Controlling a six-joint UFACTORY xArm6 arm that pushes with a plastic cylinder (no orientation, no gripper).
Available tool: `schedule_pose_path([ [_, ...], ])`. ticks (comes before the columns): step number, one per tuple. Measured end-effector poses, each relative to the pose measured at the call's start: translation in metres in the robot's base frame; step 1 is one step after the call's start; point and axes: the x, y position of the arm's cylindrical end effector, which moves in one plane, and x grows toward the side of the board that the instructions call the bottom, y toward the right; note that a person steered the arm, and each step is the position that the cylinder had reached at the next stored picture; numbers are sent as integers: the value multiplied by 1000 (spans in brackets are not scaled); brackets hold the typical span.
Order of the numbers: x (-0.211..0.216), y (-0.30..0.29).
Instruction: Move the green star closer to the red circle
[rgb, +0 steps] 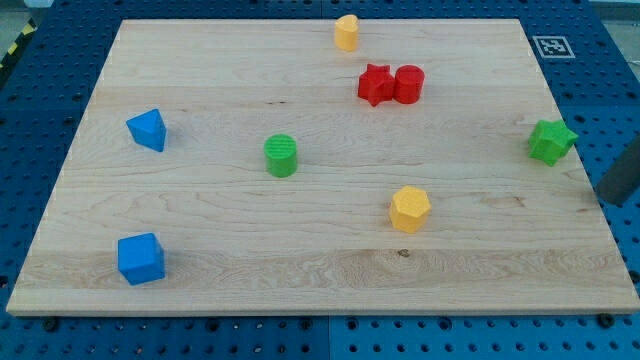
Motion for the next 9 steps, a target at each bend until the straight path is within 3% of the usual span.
schedule_pose_path([
  [2,-36,19],
  [4,-71,-40],
  [6,-72,-40],
  [9,-72,-90],
])
